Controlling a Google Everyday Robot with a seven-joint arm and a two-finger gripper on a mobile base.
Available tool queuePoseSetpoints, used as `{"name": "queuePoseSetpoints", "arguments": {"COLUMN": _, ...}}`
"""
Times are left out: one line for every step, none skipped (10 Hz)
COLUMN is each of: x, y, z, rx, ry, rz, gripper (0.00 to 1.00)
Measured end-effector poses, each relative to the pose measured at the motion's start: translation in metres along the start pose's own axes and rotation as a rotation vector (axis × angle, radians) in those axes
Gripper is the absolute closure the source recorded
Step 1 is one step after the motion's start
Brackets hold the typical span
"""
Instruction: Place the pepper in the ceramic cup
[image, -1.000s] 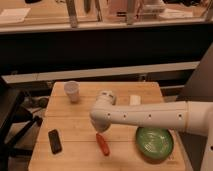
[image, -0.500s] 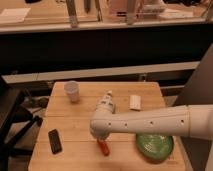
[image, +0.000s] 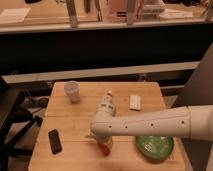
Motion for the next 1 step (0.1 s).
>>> {"name": "queuePoseSetpoints", "arguments": {"x": -0.0009, "y": -0.0018, "z": 0.0027, "rx": -0.010, "ry": -0.009, "rz": -0.017, "gripper": 0.20}}
